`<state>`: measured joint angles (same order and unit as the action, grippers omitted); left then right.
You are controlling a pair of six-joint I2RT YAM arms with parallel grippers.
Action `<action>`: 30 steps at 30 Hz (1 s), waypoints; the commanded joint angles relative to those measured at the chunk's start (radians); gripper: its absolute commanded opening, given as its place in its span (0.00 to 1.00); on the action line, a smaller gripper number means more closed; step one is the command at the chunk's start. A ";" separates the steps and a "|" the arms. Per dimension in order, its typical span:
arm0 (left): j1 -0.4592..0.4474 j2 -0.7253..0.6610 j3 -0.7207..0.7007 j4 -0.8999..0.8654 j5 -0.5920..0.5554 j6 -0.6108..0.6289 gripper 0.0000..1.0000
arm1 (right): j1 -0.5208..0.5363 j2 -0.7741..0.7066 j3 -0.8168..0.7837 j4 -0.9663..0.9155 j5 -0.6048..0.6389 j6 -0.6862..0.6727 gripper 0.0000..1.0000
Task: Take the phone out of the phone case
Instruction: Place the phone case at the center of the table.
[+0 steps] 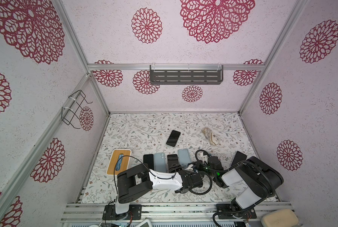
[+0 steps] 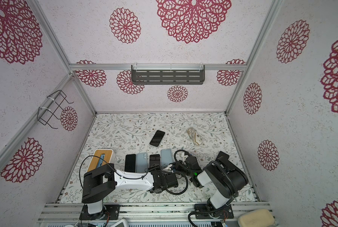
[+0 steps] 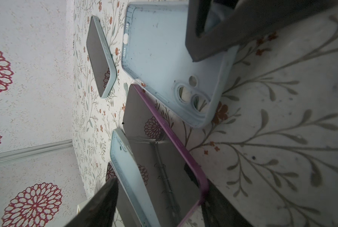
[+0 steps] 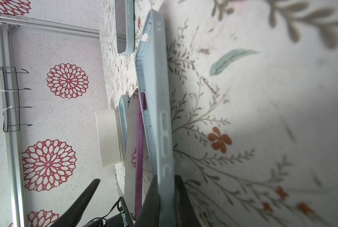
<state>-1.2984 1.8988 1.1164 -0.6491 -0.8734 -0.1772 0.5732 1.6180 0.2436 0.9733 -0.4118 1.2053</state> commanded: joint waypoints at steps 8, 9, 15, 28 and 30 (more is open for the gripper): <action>-0.005 -0.018 -0.001 -0.002 0.004 -0.061 0.88 | 0.028 0.039 0.034 0.050 0.022 0.019 0.07; -0.002 -0.024 -0.002 -0.009 0.004 -0.074 0.89 | 0.031 0.042 0.033 0.051 0.025 0.022 0.07; 0.009 -0.099 -0.021 0.002 0.090 -0.113 0.97 | 0.054 0.030 0.038 0.026 0.049 0.028 0.07; 0.105 -0.415 -0.128 0.072 0.186 -0.232 0.97 | 0.098 0.005 0.021 0.000 0.093 0.042 0.07; 0.133 -0.483 -0.151 0.085 0.199 -0.259 0.97 | 0.104 0.005 0.013 0.017 0.099 0.053 0.07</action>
<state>-1.1984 1.4998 0.9852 -0.6010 -0.6991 -0.3748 0.6598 1.6451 0.2634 0.9764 -0.3237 1.2427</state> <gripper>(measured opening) 0.971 0.115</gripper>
